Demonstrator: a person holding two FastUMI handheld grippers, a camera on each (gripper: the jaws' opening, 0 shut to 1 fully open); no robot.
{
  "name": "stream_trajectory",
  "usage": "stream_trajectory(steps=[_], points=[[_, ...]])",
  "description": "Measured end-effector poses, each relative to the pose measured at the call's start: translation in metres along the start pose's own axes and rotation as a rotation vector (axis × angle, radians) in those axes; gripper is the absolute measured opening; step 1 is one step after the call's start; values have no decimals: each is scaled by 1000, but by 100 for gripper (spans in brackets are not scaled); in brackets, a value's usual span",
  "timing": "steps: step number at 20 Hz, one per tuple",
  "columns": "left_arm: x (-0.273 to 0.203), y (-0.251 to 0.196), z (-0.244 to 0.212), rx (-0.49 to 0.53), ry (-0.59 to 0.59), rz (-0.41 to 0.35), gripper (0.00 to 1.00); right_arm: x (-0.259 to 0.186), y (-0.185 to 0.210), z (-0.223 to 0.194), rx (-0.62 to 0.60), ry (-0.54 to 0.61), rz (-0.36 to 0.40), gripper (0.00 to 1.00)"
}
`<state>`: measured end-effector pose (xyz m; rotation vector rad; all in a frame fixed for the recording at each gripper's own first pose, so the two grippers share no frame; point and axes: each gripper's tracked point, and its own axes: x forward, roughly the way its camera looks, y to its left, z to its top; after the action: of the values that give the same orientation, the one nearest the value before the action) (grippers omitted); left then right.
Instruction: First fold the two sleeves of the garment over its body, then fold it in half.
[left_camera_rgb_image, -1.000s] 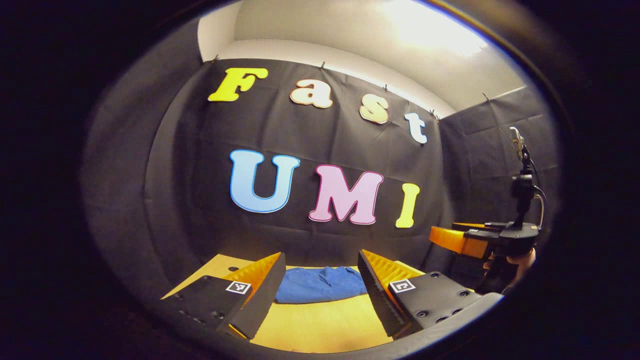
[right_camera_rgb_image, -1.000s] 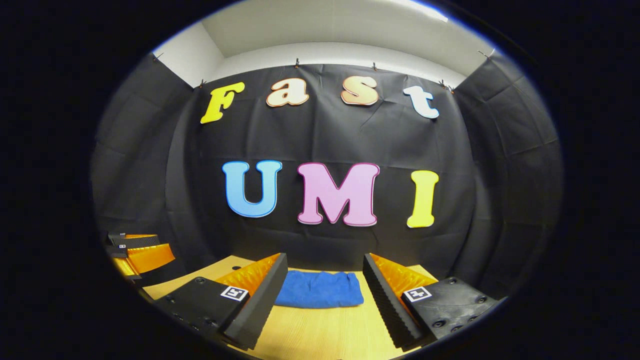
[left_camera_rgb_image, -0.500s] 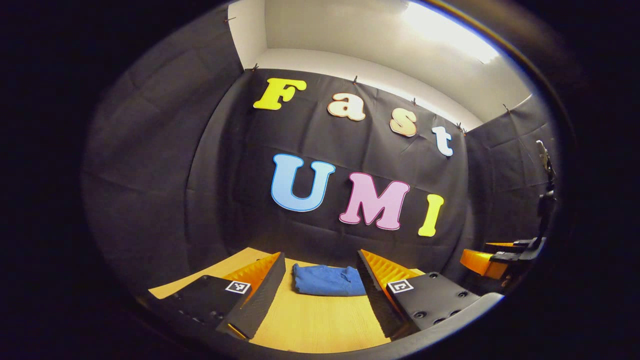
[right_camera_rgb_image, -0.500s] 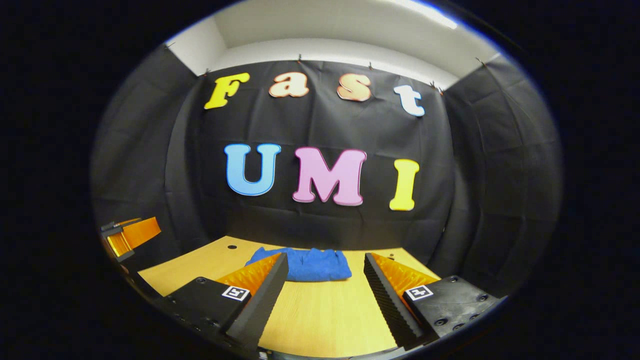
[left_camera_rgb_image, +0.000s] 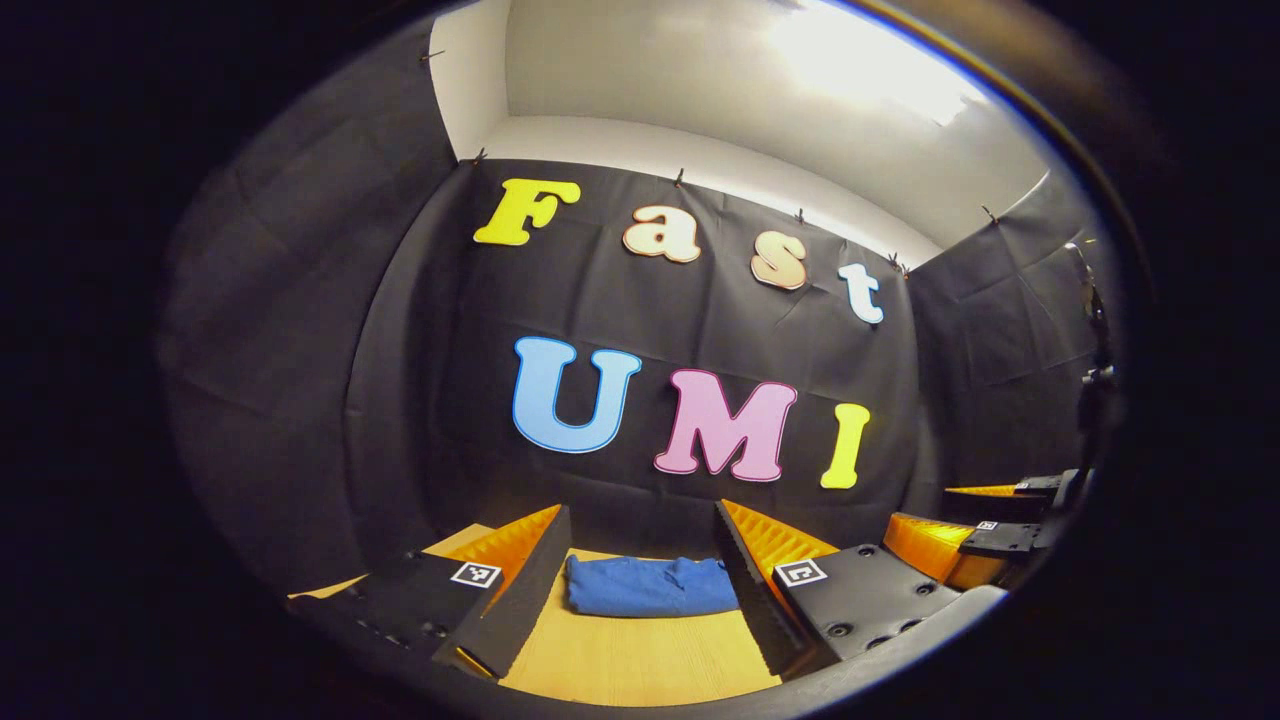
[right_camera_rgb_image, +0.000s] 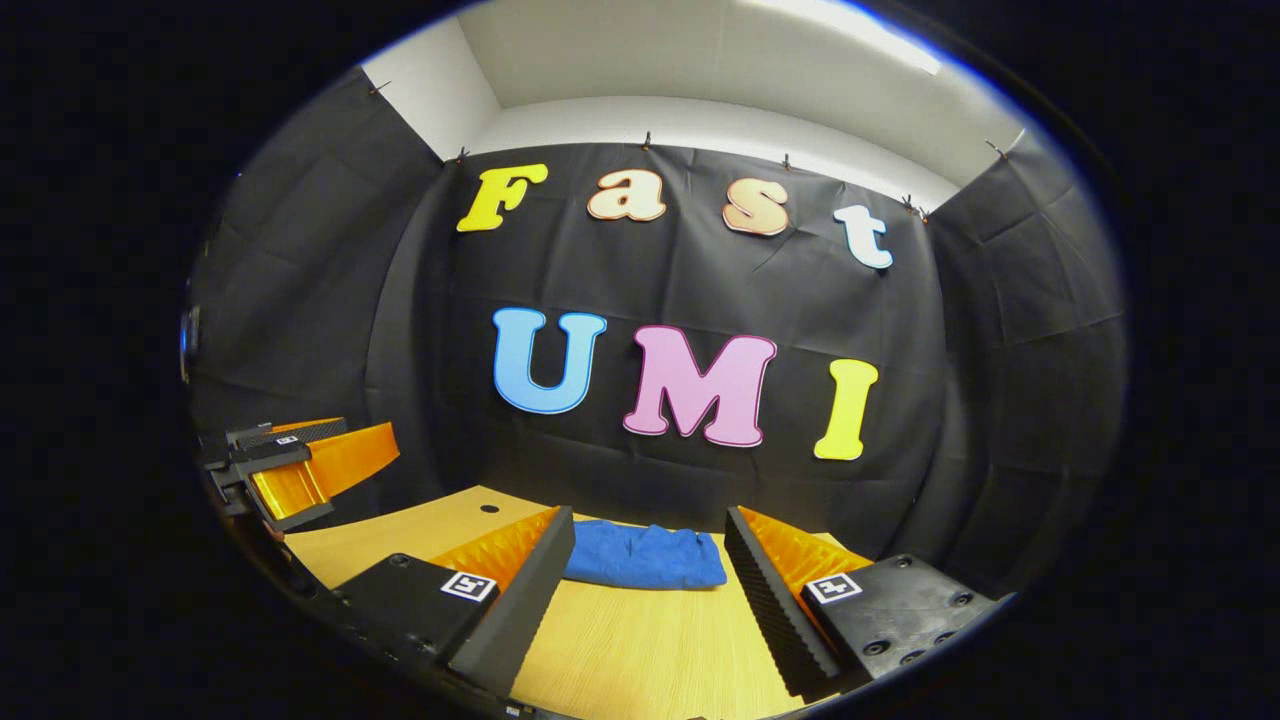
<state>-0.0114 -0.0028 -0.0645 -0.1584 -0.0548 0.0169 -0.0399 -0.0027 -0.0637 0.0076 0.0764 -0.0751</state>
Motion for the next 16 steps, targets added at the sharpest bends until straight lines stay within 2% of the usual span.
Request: stream_trajectory(steps=[7,13,16], points=[[8,8,18,101,-49,18,81,4,-16,-2,-2,7,-20,95],[-1,17,15,87,-28,57,81,0,-24,-4,-10,8,-25,95],[-8,13,12,93,-5,49,81,-4,-25,-10,-6,24,-28,95]])
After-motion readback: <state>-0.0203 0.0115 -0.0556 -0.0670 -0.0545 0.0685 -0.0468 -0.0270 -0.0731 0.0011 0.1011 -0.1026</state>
